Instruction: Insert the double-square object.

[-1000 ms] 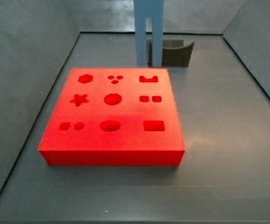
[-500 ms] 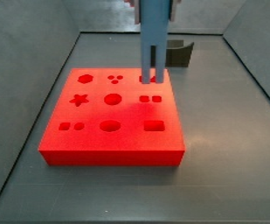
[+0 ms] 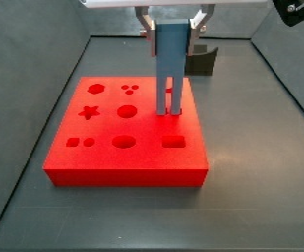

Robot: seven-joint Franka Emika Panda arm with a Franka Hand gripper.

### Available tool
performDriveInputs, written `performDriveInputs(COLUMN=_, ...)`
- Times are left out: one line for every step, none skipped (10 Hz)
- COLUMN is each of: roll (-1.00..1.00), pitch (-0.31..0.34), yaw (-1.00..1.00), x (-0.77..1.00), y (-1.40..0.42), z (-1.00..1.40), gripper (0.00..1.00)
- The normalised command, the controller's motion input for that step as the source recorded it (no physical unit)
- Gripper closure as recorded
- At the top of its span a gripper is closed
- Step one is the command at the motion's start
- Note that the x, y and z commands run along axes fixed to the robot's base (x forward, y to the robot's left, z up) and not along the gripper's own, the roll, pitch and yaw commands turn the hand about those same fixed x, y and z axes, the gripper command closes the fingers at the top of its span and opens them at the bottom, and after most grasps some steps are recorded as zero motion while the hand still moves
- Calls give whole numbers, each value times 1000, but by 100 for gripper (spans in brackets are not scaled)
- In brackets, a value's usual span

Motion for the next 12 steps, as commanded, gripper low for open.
performDriveInputs(roll=40, pitch=0, yaw=9, x=80, y=46, z=0, gripper=100)
performDriveInputs(roll=94, pitch=0, yaw=17, x=71, y=26, z=-34, gripper=100)
performDriveInputs(roll=69, pitch=0, yaw=0, x=6, y=0, z=0, gripper=100)
performDriveInputs(roll=0, pitch=0, yaw=-20, x=0, y=-29, z=0, gripper=100)
performDriveInputs(roll=54, pitch=27, yaw=-49, x=186, y=-31, z=-177, gripper=100)
performDriveInputs(roll=99, pitch=40, yaw=-63, x=229, y=-14, z=-234, gripper=100)
performDriveInputs(roll=156, pitch=33, yaw=-46, x=203, y=0, z=-217, gripper=100)
performDriveInputs(roll=170, pitch=20, yaw=-6, x=154, y=11, z=-143, gripper=100)
performDriveInputs(roll=0, pitch=0, yaw=0, x=0, y=0, z=-60, gripper=100)
performDriveInputs(roll=196, pitch=0, yaw=0, x=-6, y=0, z=-640, gripper=100)
performDriveInputs(roll=273, pitch=0, yaw=9, x=-3, y=0, z=-806, gripper=100)
performDriveInputs(roll=193, pitch=0, yaw=3, x=-6, y=-49, z=-909, gripper=100)
